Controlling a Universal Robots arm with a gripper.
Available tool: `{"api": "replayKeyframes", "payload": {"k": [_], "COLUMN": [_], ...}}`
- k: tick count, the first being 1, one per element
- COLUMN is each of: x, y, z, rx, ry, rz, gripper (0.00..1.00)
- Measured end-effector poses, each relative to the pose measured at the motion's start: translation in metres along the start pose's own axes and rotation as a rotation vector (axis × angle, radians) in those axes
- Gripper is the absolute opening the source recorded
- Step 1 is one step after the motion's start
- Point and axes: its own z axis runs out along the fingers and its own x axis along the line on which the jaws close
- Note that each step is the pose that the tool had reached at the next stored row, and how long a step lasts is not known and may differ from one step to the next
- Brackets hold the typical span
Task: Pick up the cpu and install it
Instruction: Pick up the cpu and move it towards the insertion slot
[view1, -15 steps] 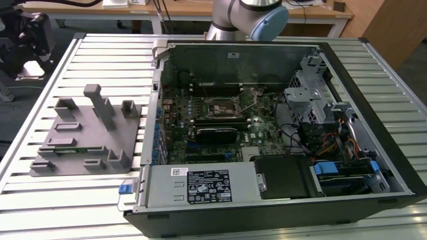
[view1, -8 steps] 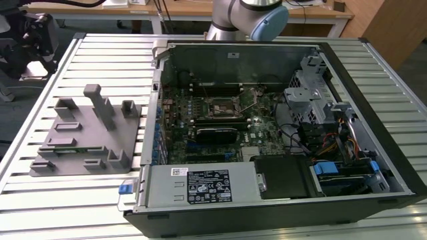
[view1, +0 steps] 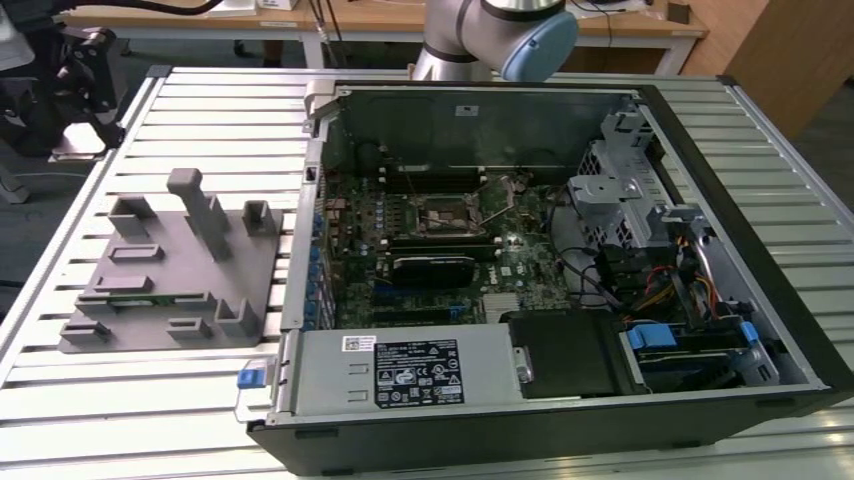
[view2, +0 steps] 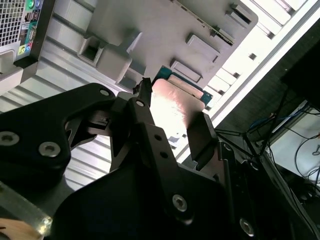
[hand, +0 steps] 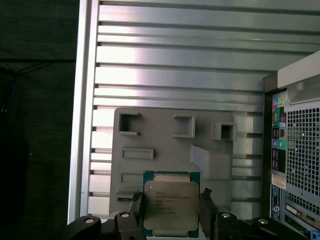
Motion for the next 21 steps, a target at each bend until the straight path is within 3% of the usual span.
{"api": "replayKeyframes", "payload": {"k": [21], "x": [-0.0146], "y": [-0.0004], "z": [0.0009], "rx": [0.0001], "ry": [0.0001], "rz": [0.0], "gripper": [0.53]}}
